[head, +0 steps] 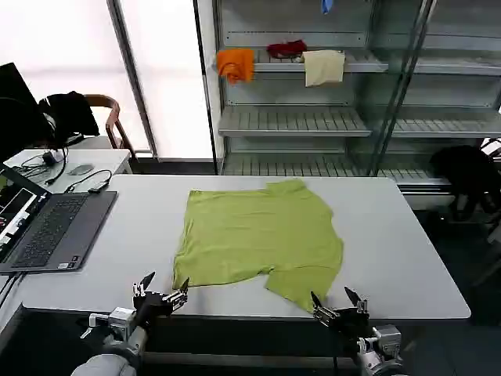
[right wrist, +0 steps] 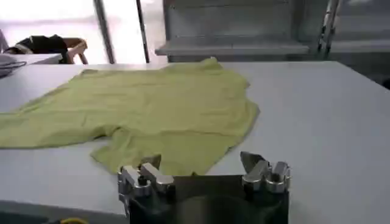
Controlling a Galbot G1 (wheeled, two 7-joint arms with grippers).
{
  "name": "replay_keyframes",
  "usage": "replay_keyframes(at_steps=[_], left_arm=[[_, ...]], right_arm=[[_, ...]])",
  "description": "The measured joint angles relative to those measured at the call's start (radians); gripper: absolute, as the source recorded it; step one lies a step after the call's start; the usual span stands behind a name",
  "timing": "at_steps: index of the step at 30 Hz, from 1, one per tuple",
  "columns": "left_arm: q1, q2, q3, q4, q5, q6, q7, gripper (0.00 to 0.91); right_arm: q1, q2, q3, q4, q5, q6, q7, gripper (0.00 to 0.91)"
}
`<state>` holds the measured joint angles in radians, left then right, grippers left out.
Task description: Fold and organize the clothes.
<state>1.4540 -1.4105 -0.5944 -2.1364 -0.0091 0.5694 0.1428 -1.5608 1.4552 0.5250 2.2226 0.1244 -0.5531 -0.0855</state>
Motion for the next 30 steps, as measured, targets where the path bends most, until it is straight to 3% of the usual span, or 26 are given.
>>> replay_keyframes(at_steps=[4,6,7,8,10,11,12,13,14,15,19,23,24,30], left_arm=[[-0.006,-0.006,0.005,0.018,0.009,-0.007,-0.003,0.907],[-0.008,-0.008,0.008,0.027,0.011,-0.01,-0.004,0.846],[-0.009,-0.009,0.009,0.031,0.012,-0.01,-0.004,0.756],[-0.01,-0.009,0.01,0.036,0.013,-0.011,-0.004,0.746],[-0.012,-0.011,0.013,0.042,0.015,-0.013,-0.004,0.665],[-0.012,-0.011,0.015,0.046,0.017,-0.015,-0.004,0.544],[-0.012,-0.012,0.016,0.048,0.018,-0.016,-0.004,0.474],[-0.012,-0.013,0.017,0.052,0.02,-0.016,-0.004,0.343],[-0.012,-0.013,0.018,0.055,0.021,-0.017,-0.004,0.282],[-0.012,-0.013,0.018,0.057,0.022,-0.017,-0.004,0.161],[-0.012,-0.013,0.019,0.066,0.023,-0.022,-0.003,0.03],[-0.01,-0.012,0.02,0.07,0.023,-0.025,0.0,0.01],[-0.01,-0.012,0.021,0.071,0.023,-0.025,0.001,0.01],[-0.007,-0.015,0.027,0.076,0.024,-0.026,0.006,0.01]], right_arm=[[0.01,0.013,-0.013,-0.017,-0.013,0.0,0.004,0.907],[0.016,0.017,-0.019,-0.027,-0.022,0.002,0.003,0.836],[0.017,0.018,-0.022,-0.031,-0.026,0.003,0.002,0.766],[0.018,0.019,-0.026,-0.035,-0.029,0.005,0.002,0.715],[0.019,0.022,-0.032,-0.042,-0.037,0.009,0.001,0.494],[0.02,0.023,-0.034,-0.044,-0.04,0.01,0.0,0.333],[0.021,0.025,-0.037,-0.047,-0.043,0.011,0.0,0.242],[0.022,0.025,-0.038,-0.048,-0.047,0.012,-0.001,0.191],[0.022,0.025,-0.039,-0.05,-0.049,0.012,-0.001,0.181],[0.023,0.026,-0.04,-0.051,-0.052,0.013,-0.001,0.161],[0.023,0.028,-0.042,-0.052,-0.061,0.015,-0.002,0.121],[0.021,0.028,-0.043,-0.052,-0.064,0.017,-0.002,0.06],[0.02,0.028,-0.043,-0.052,-0.065,0.018,-0.002,0.01],[0.013,0.029,-0.045,-0.052,-0.064,0.028,-0.003,0.0]])
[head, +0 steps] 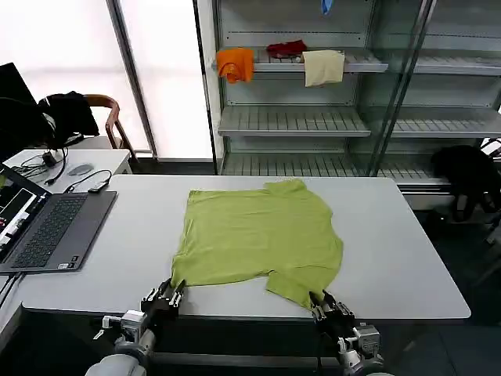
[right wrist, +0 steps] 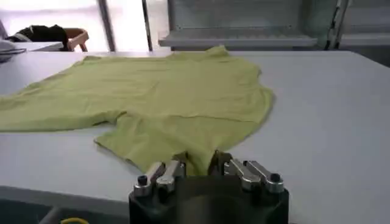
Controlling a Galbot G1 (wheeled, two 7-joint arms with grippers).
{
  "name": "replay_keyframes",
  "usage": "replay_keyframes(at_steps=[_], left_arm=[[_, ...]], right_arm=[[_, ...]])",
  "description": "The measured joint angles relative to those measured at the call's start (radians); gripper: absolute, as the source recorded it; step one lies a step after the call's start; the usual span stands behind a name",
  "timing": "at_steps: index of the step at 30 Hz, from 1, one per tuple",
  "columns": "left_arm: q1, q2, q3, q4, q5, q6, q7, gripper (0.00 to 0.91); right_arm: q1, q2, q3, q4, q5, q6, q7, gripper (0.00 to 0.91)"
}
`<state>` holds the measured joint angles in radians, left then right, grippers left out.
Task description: Fold and organize the clothes.
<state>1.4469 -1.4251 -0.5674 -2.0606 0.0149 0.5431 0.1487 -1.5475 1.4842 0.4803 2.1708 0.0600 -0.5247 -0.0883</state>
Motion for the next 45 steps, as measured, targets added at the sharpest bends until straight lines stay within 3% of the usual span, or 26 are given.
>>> replay_keyframes(at_steps=[11,24,45], left_arm=[[0.002,-0.001,-0.016,-0.016,-0.012,-0.033,0.024,0.01],[-0.07,-0.001,-0.035,-0.023,-0.111,-0.06,0.046,0.01],[-0.312,-0.01,-0.039,0.134,-0.301,-0.022,-0.007,0.01]], right_arm=[[-0.002,0.006,0.014,0.037,0.04,0.036,0.017,0.0],[0.111,0.022,0.016,0.036,0.08,0.019,0.057,0.0],[0.418,0.034,0.01,-0.171,0.103,-0.031,0.075,0.0]])
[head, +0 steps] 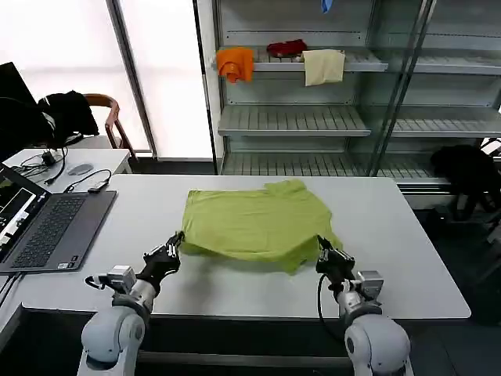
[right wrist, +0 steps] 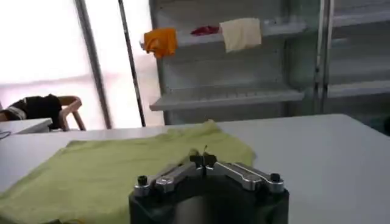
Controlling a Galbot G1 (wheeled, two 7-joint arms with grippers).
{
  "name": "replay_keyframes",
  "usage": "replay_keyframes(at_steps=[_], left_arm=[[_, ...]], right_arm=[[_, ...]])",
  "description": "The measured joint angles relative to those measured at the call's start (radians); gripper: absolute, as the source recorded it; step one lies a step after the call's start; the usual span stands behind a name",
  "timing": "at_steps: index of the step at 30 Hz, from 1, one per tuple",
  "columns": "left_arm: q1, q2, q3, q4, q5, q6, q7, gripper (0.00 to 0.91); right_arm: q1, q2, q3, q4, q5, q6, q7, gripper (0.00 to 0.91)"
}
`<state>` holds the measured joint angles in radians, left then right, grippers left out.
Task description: Fold and organize the clothes.
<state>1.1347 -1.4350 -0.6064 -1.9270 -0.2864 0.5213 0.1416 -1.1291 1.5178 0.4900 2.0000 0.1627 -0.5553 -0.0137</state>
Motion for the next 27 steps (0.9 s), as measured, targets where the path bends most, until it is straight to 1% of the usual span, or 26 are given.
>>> replay_keyframes(at_steps=[11,26,27], left_arm=[[-0.072,0.004,0.012,0.098,-0.003,-0.009,0.003,0.01],[-0.137,0.012,0.015,0.207,0.005,-0.016,-0.01,0.01],[-0.139,0.012,0.015,0.213,0.007,-0.016,-0.01,0.02]], right_arm=[[0.132,0.007,-0.009,-0.139,-0.016,-0.011,-0.001,0.0],[0.254,0.035,-0.007,-0.305,-0.08,0.007,-0.021,0.0],[0.258,0.036,-0.008,-0.313,-0.082,0.007,-0.021,0.0]])
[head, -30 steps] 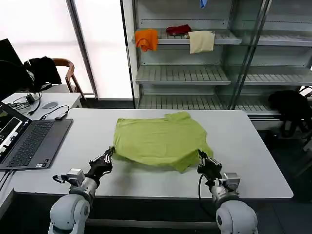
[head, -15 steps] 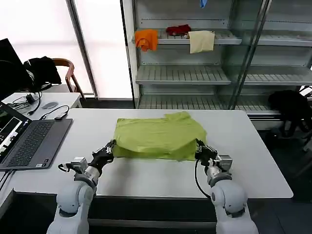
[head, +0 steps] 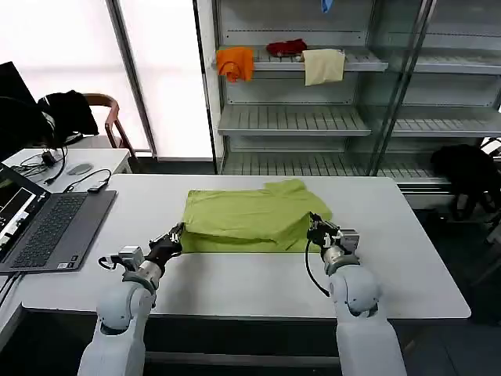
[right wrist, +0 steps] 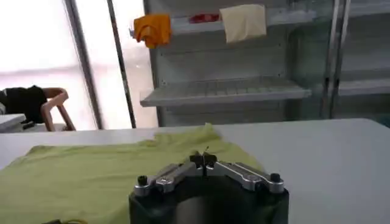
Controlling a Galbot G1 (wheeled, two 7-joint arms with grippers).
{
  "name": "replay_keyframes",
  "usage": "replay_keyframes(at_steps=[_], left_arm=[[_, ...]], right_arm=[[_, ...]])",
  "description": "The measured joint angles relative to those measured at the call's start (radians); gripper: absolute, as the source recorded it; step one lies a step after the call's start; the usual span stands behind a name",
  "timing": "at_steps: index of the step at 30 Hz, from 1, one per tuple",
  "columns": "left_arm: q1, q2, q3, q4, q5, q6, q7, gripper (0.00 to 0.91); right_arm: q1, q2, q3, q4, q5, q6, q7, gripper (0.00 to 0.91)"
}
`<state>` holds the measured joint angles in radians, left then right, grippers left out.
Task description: Fold and organize the clothes.
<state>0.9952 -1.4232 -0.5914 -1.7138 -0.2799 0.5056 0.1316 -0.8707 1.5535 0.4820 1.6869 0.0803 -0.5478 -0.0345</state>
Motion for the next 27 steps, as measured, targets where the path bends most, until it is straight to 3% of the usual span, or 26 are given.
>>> replay_keyframes(at_steps=[1,2,4,5,6,7,19,27], left_arm=[[-0.002,0.001,0.0,0.006,0.001,0.0,0.0,0.02],[-0.003,0.002,0.0,0.011,0.002,0.0,0.001,0.02],[-0.003,0.005,0.0,0.02,0.006,0.0,0.006,0.06],[-0.003,0.006,0.0,0.024,0.009,0.0,0.007,0.131],[-0.003,0.006,0.0,0.028,0.011,0.0,0.008,0.584],[-0.004,0.006,-0.001,0.033,0.013,0.0,0.008,0.907],[-0.007,0.02,-0.016,0.048,0.034,-0.013,0.004,0.907],[0.024,0.025,-0.016,0.017,0.052,0.005,0.009,0.907]], right_arm=[[0.005,0.002,0.0,-0.01,-0.003,0.0,0.0,0.171],[0.009,0.004,0.0,-0.017,-0.005,0.0,0.0,0.907],[0.017,0.009,0.002,-0.032,-0.012,0.001,0.001,0.907],[0.022,0.01,0.003,-0.04,-0.015,0.003,0.003,0.907],[0.025,0.012,0.004,-0.047,-0.017,0.006,0.006,0.907],[0.029,0.013,0.005,-0.053,-0.019,0.008,0.008,0.907],[0.064,0.003,0.025,-0.105,-0.027,0.037,0.037,0.907],[-0.001,-0.028,0.034,-0.038,-0.025,0.007,0.005,0.907]])
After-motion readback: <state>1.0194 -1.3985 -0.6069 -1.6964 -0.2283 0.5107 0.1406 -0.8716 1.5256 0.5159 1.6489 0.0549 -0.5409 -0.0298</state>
